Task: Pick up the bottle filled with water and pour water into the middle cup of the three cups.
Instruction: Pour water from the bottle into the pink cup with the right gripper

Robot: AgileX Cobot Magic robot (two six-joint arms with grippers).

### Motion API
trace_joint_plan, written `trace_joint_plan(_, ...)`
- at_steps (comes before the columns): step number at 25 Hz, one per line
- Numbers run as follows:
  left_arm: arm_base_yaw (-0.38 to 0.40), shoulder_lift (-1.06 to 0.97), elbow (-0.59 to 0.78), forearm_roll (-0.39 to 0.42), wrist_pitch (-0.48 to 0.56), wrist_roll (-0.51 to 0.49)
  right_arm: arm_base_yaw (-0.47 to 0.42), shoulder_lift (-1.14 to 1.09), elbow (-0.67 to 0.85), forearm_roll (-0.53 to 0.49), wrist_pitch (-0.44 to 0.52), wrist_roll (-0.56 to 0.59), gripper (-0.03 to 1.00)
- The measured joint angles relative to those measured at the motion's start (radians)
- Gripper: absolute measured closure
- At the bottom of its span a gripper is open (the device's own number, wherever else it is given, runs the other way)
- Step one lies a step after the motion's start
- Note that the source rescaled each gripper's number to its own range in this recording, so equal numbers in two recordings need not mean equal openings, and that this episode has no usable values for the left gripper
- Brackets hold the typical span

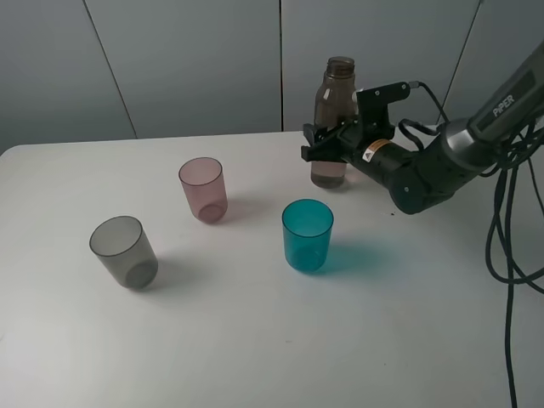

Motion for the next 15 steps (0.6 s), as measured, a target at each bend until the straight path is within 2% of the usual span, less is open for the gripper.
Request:
trace_joint_plan(4,0.000,0.000,0.000,0.000,0.000,0.000,0.014,-0.087,0.000,0.028,0.060,-0.097,0.97)
trace_joint_plan(8,0.000,0.000,0.000,0.000,0.000,0.000,0.070,-0.143,-0.002,0.112,0.110,-0.267,0.97)
trace_joint_plan(11,0.000,0.000,0.000,0.000,0.000,0.000,0.108,-0.149,-0.032,0.143,0.154,-0.353,0.97)
trace_joint_plan(15,0.000,0.000,0.000,0.000,0.000,0.000,0.161,-0.149,-0.099,0.158,0.271,-0.430,0.97)
